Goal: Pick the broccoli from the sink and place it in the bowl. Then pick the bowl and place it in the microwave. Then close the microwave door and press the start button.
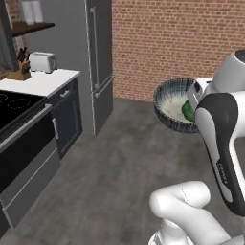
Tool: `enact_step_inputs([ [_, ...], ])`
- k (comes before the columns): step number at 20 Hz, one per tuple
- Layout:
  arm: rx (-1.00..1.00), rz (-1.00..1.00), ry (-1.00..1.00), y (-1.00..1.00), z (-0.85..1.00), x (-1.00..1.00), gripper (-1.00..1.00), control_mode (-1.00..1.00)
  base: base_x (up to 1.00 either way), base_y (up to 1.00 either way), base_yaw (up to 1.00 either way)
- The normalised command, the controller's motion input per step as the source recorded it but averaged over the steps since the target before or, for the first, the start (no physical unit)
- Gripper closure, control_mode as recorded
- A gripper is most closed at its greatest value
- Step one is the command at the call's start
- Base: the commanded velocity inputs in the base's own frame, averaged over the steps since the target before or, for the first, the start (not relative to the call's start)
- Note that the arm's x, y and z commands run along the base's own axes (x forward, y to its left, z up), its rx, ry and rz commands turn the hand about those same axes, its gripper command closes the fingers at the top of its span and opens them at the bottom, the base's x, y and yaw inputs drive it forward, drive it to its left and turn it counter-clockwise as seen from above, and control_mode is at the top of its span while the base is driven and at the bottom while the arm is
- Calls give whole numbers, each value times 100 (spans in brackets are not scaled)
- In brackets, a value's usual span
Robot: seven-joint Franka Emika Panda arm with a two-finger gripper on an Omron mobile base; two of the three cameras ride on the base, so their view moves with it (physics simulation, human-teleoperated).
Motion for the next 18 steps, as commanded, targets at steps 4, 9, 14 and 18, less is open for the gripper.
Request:
enact_step_inputs([
  [4, 0, 0, 0, 0, 0, 0, 100, 100, 67, -100, 43],
  [9, 0, 0, 0, 0, 0, 0, 100, 100, 61, -98, 51],
  [14, 0, 0, 0, 0, 0, 0, 100, 100, 58, -86, 59],
  [18, 0, 0, 0, 0, 0, 0, 100, 100, 44, -76, 67],
])
